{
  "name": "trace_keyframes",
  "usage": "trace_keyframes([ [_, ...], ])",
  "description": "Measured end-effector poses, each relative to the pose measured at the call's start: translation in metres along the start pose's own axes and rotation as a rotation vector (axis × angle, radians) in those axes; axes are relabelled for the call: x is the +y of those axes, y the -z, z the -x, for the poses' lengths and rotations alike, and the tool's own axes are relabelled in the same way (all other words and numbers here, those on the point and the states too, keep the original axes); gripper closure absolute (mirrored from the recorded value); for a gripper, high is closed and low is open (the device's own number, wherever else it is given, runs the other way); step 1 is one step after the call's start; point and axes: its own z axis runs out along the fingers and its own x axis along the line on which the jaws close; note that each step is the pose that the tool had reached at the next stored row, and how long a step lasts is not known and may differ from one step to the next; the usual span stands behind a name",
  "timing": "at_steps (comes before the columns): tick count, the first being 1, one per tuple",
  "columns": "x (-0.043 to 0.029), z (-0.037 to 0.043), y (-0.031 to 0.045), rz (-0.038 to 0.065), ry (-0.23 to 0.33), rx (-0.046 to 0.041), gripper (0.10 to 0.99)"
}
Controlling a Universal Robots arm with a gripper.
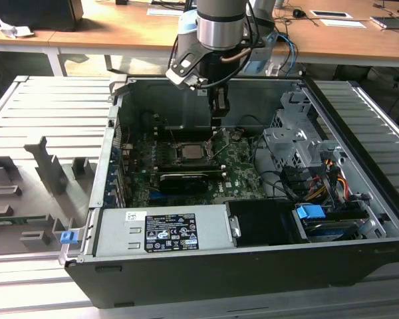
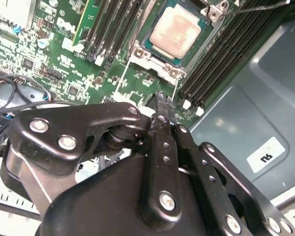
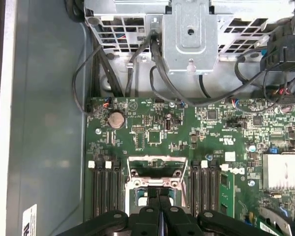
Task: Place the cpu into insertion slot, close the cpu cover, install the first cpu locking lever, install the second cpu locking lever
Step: 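Close the cpu cover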
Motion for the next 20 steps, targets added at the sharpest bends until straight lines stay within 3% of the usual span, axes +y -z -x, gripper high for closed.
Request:
trace_keyframes([
  [4, 0.0068, 0.0001, -0.0023, 0.000, 0.000, -0.0001, 0.980],
  [20, 0.0158, 0.0002, -0.0064, 0.000, 0.001, -0.0002, 0.980],
])
